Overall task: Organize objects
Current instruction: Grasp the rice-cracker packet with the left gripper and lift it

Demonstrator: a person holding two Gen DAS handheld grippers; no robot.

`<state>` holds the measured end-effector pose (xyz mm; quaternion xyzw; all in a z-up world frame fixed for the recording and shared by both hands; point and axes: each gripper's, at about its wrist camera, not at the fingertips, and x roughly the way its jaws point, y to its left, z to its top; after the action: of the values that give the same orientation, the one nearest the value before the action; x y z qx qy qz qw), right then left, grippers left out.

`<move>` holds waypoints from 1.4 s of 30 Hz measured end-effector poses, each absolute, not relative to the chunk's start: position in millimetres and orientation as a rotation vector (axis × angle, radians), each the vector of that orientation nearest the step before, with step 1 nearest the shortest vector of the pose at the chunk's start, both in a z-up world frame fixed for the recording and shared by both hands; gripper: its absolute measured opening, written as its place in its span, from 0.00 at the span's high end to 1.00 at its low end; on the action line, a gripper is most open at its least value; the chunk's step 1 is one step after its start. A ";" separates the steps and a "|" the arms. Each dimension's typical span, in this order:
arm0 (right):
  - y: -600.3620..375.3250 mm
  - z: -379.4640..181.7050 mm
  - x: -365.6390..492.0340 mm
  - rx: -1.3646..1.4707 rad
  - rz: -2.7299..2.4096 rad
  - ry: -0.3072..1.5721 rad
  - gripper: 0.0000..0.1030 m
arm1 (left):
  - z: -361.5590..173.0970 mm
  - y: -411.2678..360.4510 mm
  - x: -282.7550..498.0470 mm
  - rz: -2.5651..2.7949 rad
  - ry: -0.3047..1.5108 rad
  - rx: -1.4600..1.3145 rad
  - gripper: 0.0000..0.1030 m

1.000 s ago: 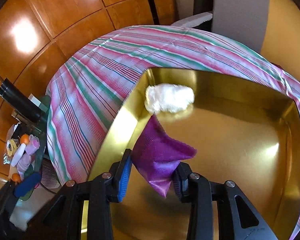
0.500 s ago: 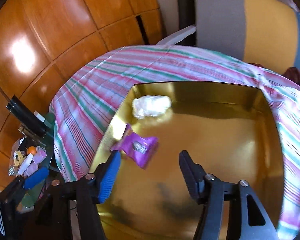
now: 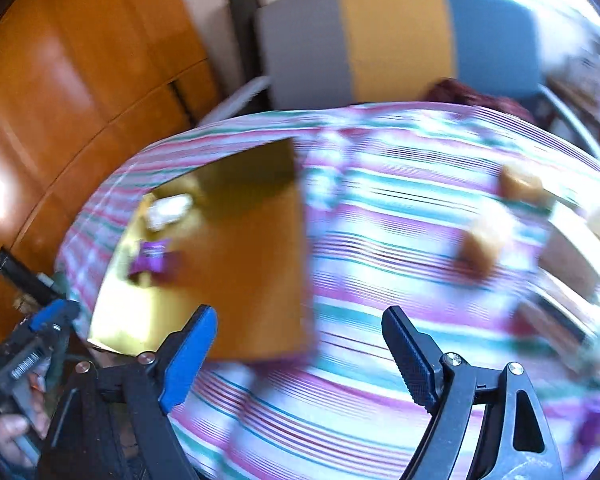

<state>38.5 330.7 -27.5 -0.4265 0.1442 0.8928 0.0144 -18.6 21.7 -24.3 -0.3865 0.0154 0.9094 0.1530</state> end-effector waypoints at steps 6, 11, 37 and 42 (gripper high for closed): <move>434.5 -12.0 112.6 -1.136 2.530 0.563 0.16 | -10.4 83.1 -12.5 2.443 0.133 -1.037 0.43; 507.0 -3.6 171.1 -0.940 2.315 0.686 0.12 | -7.5 155.1 -0.8 2.215 0.208 -1.008 0.43; 570.9 -26.5 244.1 -0.566 2.276 1.139 0.09 | -98.3 422.1 -17.9 1.549 -0.238 -1.761 0.18; 571.8 -28.8 245.9 -0.562 2.292 1.175 0.09 | -101.5 453.6 -19.1 1.642 -0.082 -1.763 0.18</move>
<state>245.9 571.8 -28.8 -0.2064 0.4316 0.8418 0.2499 -19.1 453.6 -101.5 -0.6831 -0.0317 0.6361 0.3573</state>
